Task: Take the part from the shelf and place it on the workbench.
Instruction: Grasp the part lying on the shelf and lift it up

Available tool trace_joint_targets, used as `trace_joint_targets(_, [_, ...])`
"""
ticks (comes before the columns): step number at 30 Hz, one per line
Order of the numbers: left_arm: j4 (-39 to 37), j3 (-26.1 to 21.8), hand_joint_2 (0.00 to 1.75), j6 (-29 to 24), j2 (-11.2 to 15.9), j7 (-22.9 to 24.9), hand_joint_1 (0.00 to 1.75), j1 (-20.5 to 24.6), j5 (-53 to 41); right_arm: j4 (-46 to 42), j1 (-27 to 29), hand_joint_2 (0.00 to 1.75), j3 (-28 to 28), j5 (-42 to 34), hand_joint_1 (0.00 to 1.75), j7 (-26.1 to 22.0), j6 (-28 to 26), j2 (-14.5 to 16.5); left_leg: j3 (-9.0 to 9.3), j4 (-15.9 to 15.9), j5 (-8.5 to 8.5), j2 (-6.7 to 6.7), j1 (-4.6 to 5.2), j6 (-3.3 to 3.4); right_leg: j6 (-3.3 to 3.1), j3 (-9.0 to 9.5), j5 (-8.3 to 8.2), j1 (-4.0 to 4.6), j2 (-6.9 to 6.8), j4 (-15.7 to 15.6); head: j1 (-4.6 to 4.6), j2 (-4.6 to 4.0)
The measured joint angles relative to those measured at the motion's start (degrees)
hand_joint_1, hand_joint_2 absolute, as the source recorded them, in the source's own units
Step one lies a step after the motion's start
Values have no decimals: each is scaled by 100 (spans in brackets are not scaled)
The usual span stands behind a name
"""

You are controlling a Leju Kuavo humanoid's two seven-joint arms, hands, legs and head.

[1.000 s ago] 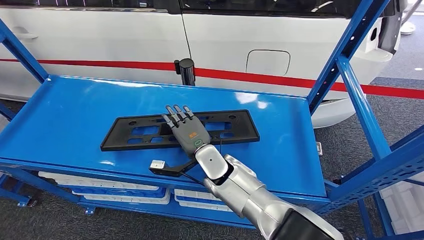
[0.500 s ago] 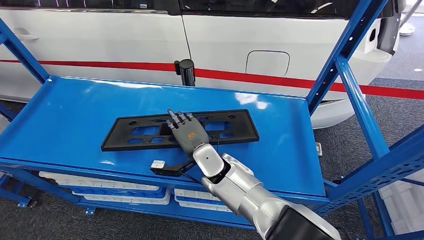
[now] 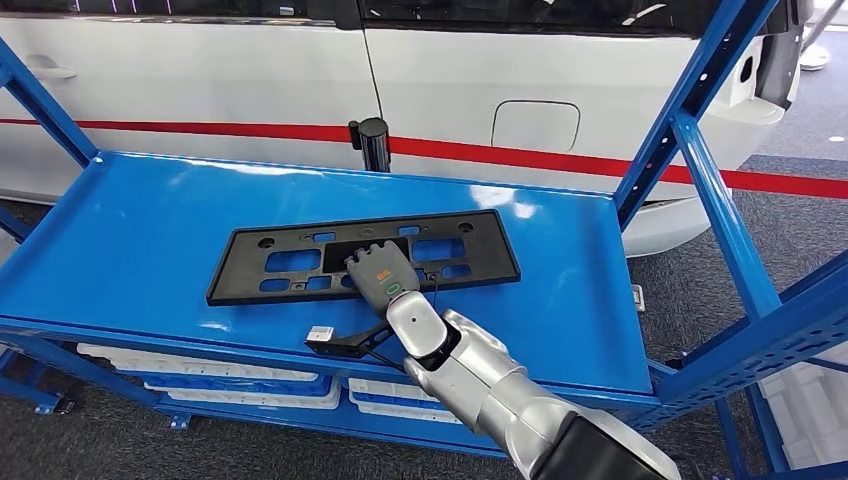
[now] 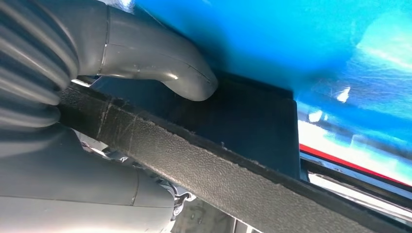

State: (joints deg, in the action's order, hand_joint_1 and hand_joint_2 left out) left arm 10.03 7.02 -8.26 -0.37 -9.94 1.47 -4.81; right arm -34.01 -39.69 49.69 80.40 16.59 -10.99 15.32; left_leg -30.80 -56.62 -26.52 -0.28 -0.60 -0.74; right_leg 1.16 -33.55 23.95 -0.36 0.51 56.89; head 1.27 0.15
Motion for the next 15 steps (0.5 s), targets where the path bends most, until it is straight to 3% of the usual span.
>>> trace_joint_targets(7, [0,-1,0,-11,-1,-32,0,-2,2,-58,69,175,1,69,175,43,-511,-21,-5,0,0,0,0,0,0,-4,0,0,0,0,0,0])
trace_joint_targets(12, [0,-8,0,-40,-8,-84,0,-18,7,-543,474,175,-90,110,175,77,-1774,-211,-29,-1,0,-2,0,0,1,-28,-1,0,0,0,0,0])
trace_joint_targets(15, [0,-13,0,-61,-25,-151,0,-27,11,-1149,827,175,-370,-116,175,-301,-2515,-375,-39,-2,0,-2,0,-1,1,-37,-1,-1,-1,0,0,0])
